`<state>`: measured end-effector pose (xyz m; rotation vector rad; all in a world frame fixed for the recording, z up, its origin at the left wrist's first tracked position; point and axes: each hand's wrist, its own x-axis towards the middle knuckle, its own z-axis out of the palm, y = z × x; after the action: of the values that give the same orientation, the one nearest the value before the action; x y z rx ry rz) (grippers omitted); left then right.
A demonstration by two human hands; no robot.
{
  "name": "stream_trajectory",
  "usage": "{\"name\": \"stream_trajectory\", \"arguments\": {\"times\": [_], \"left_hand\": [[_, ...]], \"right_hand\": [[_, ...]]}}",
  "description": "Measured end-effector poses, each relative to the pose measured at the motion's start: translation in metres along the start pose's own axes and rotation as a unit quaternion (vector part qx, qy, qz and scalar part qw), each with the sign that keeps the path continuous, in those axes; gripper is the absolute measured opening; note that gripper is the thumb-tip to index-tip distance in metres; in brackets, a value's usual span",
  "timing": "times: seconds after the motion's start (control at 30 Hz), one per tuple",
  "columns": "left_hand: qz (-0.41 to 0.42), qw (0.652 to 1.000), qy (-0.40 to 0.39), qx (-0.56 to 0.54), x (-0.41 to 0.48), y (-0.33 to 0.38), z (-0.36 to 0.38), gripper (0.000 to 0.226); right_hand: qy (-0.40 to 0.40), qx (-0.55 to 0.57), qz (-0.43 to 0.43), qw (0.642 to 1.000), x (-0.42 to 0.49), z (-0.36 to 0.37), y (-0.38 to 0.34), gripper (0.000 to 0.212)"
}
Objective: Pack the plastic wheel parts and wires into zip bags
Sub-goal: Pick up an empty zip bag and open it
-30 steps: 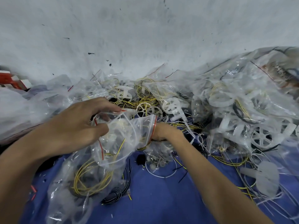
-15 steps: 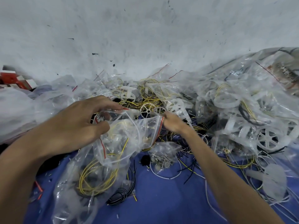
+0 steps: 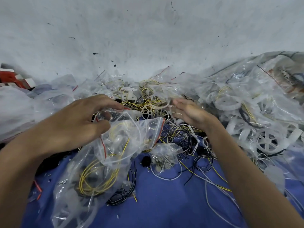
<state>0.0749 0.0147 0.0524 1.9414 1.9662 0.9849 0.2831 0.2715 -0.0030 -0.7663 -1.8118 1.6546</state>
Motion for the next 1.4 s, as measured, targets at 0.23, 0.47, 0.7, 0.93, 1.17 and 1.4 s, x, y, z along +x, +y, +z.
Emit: {"name": "stream_trajectory", "arguments": {"times": [0.23,0.47,0.7,0.93,1.17,1.4], "left_hand": [[-0.005,1.0,-0.012,0.006,0.0,0.002,-0.001,0.045],[0.005,1.0,-0.02,0.012,-0.003,0.007,-0.001,0.05],[0.022,1.0,-0.014,0.013,-0.003,0.006,0.0,0.049],[0.043,0.998,0.005,0.054,-0.002,0.007,0.001,0.046],[0.041,0.996,-0.033,0.071,-0.004,0.007,0.002,0.043],[0.056,0.99,-0.086,0.097,-0.007,0.009,0.002,0.055]], "right_hand": [[0.242,-0.518,0.166,0.803,-0.027,-0.038,0.045,0.032],[0.234,-0.543,0.214,0.777,-0.033,-0.023,0.07,0.035],[0.296,-0.484,0.13,0.813,-0.039,-0.029,0.052,0.031],[0.139,-0.141,0.011,0.98,-0.054,-0.008,0.017,0.007],[0.041,-0.026,-0.081,0.996,-0.067,0.014,-0.018,0.044],[-0.086,-0.109,-0.071,0.988,-0.076,0.037,-0.039,0.04]]}}
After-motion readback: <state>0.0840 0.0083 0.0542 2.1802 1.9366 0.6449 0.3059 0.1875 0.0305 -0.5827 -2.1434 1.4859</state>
